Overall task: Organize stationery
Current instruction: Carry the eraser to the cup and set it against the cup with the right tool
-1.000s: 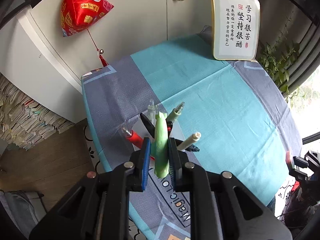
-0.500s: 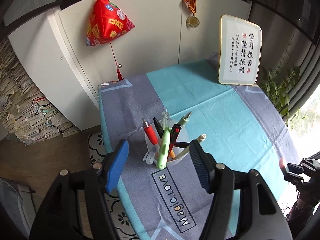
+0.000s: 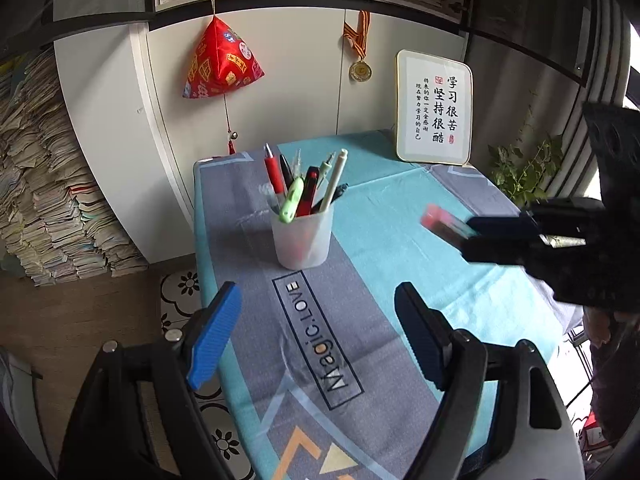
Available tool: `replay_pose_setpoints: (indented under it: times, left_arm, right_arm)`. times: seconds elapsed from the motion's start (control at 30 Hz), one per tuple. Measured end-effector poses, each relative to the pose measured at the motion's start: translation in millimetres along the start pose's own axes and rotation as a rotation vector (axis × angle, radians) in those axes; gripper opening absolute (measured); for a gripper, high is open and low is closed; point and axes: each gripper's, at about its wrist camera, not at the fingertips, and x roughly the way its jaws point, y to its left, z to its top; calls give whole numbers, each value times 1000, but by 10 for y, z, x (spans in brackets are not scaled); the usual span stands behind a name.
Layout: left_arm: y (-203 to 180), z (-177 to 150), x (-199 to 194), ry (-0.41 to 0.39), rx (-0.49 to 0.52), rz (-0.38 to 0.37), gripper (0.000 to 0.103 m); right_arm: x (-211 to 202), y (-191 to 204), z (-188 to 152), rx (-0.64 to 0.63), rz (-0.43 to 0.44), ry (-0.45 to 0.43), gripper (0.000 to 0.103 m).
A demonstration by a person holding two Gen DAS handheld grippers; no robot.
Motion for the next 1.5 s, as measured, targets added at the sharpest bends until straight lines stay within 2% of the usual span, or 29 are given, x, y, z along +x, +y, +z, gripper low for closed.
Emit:
replay_pose_setpoints:
  times: [0.2,0.33,0.5,0.67,0.8,1.13,1.27,1.5]
  left_arm:
    - [-41,-326,-88,-39,-7,20,80]
    - [3,-409,-81,-57,-41,-5,80]
    - [68,-489,-92,-91,-68,-23,81]
    - [144,-488,-47,-95,-111,-69,81]
    - [120,-447,-67,-98,-87,-78,81]
    - [50,-478,-158,-111,-65,-94,81]
    - [41,-487,-158,-106,-64,-94,81]
    - [26,-478,-144,-102,-61,-77,81]
  right_arm:
    - [309,220,390,-98,-36,92,21]
    - [592,199,553,-65,-71,176,21]
    - [888,131,637,-26,-136,236,21]
    - [1064,44,737,27,-152,272,21]
    - [1186,-46,802,86,-142,325,21]
    - [1305,-58,922,120,-145,371,21]
    - [1287,-149,956,174,-131,354,21]
    - [1125,-131,975,194,-77,293,22]
